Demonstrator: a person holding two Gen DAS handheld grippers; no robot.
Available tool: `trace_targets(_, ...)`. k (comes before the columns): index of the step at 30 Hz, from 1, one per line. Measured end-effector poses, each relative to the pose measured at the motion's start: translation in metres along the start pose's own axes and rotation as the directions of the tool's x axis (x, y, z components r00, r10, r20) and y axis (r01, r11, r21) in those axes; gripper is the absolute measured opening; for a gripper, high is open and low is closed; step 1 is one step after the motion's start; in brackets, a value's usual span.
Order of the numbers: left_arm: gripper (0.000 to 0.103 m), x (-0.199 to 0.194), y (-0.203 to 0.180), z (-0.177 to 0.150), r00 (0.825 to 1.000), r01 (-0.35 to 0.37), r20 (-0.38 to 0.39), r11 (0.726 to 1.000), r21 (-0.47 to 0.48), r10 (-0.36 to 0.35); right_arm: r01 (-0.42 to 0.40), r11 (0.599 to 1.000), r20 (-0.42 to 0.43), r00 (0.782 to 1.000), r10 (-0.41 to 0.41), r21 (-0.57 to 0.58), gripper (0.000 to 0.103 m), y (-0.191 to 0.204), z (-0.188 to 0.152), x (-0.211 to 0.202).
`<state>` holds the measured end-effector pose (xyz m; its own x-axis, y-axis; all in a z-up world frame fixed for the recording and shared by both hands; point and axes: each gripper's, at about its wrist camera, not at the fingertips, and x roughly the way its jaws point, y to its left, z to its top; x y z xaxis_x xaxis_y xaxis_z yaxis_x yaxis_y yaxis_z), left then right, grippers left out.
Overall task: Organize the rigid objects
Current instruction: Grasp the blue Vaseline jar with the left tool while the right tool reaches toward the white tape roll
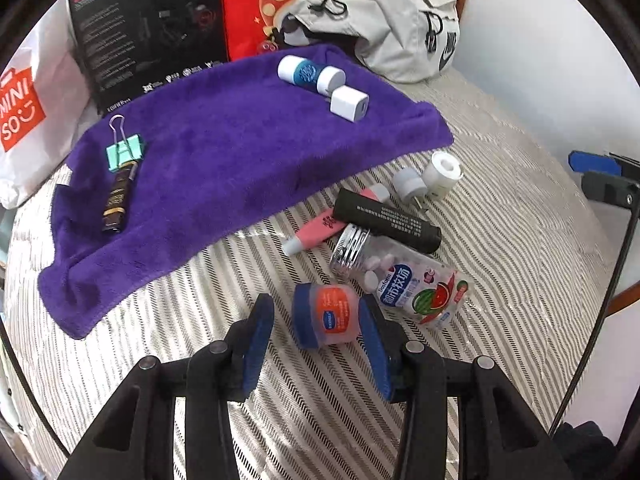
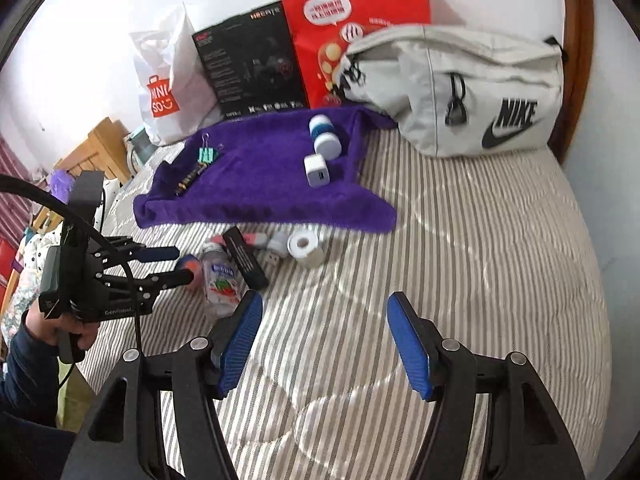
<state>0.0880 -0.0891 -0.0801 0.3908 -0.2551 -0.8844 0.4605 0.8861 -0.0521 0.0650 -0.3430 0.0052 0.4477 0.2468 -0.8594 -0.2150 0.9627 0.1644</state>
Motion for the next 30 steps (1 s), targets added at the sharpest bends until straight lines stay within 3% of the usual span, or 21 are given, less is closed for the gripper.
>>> trace_targets(12, 0.046, 0.013, -0.014, 0.002, 0.999, -0.032, -0.022, 0.998, 0.046, 0.033, 0.012, 1.0, -0.056, 0.998, -0.013, -0.023, 0.065, 0.005, 0.001, 0.028)
trace_targets(19, 0.045, 0.015, -0.011, 0.005, 1.0, 0.01, -0.006, 1.0, 0.027, -0.01, -0.003, 0.999, -0.091, 0.996, -0.001, -0.036, 0.065, 0.011, 0.001, 0.046)
trace_targets(21, 0.038, 0.014, -0.011, 0.006, 1.0, 0.029, 0.006, 0.999, 0.027, -0.029, -0.007, 0.999, -0.102, 0.995, 0.003, -0.036, 0.065, 0.011, 0.001, 0.051)
trace_targets(23, 0.024, 0.015, -0.013, 0.006, 0.998, 0.058, 0.007, 0.998, 0.028, -0.058, -0.01, 0.999, -0.111, 0.994, 0.006, -0.034, 0.065, 0.012, 0.0, 0.055)
trace_targets(30, 0.022, 0.011, -0.006, 0.001, 0.997, 0.072, 0.011, 0.997, -0.003, -0.072, -0.022, 0.999, -0.099, 0.995, 0.019, -0.027, 0.065, 0.013, 0.005, 0.059)
